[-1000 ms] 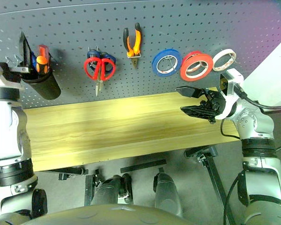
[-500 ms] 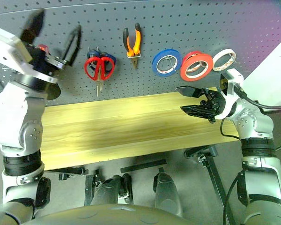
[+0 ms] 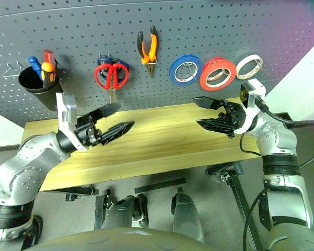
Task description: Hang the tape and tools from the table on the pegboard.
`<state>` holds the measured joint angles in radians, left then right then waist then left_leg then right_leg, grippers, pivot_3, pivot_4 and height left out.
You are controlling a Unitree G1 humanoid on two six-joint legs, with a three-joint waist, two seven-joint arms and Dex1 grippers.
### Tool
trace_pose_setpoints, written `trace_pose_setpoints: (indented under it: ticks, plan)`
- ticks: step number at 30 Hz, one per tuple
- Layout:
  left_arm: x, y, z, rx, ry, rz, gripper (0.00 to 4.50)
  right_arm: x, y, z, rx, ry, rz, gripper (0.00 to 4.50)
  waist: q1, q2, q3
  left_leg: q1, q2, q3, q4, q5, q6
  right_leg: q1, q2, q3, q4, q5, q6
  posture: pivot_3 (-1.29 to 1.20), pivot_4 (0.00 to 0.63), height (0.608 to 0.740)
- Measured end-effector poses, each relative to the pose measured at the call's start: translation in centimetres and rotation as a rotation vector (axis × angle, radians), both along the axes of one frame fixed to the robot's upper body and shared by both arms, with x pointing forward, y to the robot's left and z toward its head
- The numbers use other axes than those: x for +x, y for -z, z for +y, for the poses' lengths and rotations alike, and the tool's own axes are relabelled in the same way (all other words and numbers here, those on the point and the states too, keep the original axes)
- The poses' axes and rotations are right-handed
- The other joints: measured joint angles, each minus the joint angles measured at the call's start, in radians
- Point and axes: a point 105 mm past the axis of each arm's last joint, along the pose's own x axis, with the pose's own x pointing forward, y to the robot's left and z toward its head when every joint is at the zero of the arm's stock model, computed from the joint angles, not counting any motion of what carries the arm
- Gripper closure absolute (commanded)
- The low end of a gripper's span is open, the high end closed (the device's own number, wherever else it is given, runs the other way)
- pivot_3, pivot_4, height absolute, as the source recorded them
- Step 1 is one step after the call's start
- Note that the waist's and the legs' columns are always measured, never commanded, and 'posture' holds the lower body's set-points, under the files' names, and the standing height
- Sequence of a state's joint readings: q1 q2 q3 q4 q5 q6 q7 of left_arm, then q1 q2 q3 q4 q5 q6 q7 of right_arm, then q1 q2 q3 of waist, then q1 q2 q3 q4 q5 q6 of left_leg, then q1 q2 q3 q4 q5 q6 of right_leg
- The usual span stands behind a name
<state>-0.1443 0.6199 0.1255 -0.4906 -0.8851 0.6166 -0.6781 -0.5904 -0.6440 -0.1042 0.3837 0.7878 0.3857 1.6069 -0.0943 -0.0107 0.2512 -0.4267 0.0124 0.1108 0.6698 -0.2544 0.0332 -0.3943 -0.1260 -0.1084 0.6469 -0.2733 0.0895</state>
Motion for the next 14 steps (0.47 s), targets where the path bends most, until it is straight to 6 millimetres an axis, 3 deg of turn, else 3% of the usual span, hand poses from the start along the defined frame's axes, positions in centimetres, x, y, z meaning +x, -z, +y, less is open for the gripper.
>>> trace_pose_setpoints:
  ticks: [5, 10, 14]
  plan:
    - [-0.6, 3.5, 2.8, 0.045, -0.007, 0.148, 0.03, 0.4, 1.2, 0.3, -0.002, 0.019, 0.014, 0.00, -0.001, 0.001, -0.006, 0.000, 0.000, 0.001, 0.000, 0.000, 0.000, -0.001, 0.001, 0.000, 0.000, 0.000, 0.000, -0.18, 0.121, 0.740]
    - [-0.3, 5.0, 5.1, 0.061, -0.084, 0.149, 0.03, 1.1, 3.0, 0.6, -0.034, 0.075, 0.008, 0.00, 0.000, 0.002, -0.021, -0.001, 0.000, 0.001, -0.001, 0.000, -0.001, -0.001, 0.000, 0.000, 0.000, 0.000, 0.000, -0.17, 0.099, 0.740]
    - [-0.1, 5.8, 5.6, 0.033, -0.125, 0.148, 0.03, 2.0, 4.6, 1.0, -0.055, 0.141, 0.003, 0.00, -0.001, 0.002, -0.035, 0.000, 0.000, 0.001, -0.001, 0.000, -0.001, -0.002, 0.001, 0.000, 0.000, 0.000, 0.000, -0.16, 0.083, 0.740]
